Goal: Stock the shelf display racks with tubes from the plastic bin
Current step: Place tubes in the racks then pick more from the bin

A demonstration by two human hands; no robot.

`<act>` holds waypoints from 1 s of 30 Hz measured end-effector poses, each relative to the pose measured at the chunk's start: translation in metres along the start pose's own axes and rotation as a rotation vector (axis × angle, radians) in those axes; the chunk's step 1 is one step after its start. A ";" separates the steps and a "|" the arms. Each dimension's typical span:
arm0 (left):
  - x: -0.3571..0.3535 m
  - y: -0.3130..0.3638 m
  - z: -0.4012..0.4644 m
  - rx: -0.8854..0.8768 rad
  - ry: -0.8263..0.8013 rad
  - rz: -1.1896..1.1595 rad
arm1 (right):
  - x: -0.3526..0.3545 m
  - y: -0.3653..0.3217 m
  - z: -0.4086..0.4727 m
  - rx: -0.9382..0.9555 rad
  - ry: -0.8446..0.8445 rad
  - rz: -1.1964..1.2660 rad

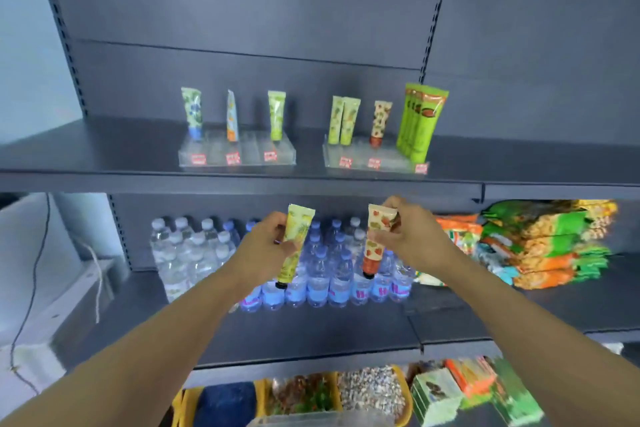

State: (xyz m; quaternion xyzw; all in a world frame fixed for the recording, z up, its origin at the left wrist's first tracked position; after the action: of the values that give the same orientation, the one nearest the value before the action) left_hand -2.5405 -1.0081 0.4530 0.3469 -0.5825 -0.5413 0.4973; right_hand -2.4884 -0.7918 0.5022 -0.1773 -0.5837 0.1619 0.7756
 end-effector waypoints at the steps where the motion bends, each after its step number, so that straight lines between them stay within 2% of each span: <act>1: 0.001 0.013 0.004 -0.021 -0.007 -0.002 | 0.014 -0.004 0.004 0.010 0.020 -0.037; 6: -0.004 0.067 0.027 -0.131 -0.033 0.003 | 0.068 -0.013 0.028 0.041 0.111 -0.214; 16: -0.011 0.122 0.102 -0.208 0.061 0.059 | 0.136 -0.005 0.118 0.080 0.194 -0.275; 24: -0.013 0.138 0.155 -0.224 0.105 0.120 | 0.145 -0.006 0.193 0.092 0.264 -0.509; 30: -0.009 0.140 0.189 -0.238 0.061 0.143 | 0.126 -0.008 0.233 0.076 0.241 -0.506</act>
State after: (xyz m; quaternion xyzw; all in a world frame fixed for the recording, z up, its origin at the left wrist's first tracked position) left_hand -2.6999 -0.9215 0.6025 0.2594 -0.5221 -0.5587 0.5899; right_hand -2.6790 -0.7206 0.6724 -0.0147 -0.5063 -0.0377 0.8614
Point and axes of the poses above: each hand's wrist, its own z-axis towards the middle knuckle, its own x-axis out of the back of the hand, y = z × x, the point moved 4 cm from there along z, towards the middle knuckle, and after that the axes turned 9 degrees about -z, right-handed, at the moved point
